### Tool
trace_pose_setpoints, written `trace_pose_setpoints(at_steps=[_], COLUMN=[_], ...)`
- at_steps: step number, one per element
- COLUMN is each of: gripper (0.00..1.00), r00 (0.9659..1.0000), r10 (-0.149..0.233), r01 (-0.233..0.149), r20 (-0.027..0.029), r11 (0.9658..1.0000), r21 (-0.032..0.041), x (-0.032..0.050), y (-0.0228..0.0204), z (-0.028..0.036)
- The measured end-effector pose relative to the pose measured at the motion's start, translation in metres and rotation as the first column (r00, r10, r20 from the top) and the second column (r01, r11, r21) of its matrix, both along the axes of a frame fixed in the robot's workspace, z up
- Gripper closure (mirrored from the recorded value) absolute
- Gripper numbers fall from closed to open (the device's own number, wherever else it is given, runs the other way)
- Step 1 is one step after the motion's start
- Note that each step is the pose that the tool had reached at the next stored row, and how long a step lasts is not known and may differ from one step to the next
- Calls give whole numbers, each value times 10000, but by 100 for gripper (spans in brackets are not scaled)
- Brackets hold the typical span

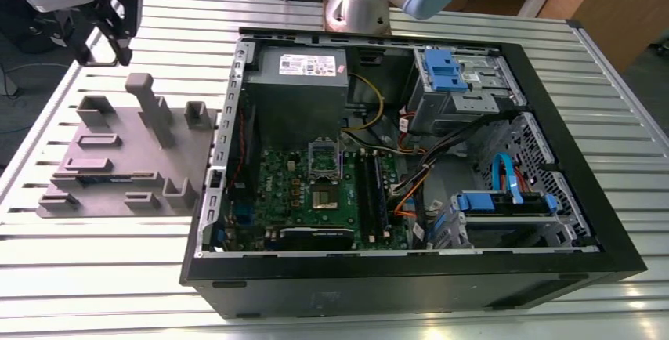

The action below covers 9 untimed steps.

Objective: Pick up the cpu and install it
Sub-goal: 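Pick up the cpu and move it towards the insertion slot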

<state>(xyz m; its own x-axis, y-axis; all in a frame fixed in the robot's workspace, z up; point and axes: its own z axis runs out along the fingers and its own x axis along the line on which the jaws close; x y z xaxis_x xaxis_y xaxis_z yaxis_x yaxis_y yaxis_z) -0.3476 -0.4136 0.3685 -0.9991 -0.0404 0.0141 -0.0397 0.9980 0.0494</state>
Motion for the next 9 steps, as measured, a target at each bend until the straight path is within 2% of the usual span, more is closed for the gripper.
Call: trace_pose_setpoints(at_steps=[9], gripper=[53], r00=[10000], r10=[0], r01=[0], r20=[0], r11=[10000], r21=[1], x=[26], y=[0], z=[0])
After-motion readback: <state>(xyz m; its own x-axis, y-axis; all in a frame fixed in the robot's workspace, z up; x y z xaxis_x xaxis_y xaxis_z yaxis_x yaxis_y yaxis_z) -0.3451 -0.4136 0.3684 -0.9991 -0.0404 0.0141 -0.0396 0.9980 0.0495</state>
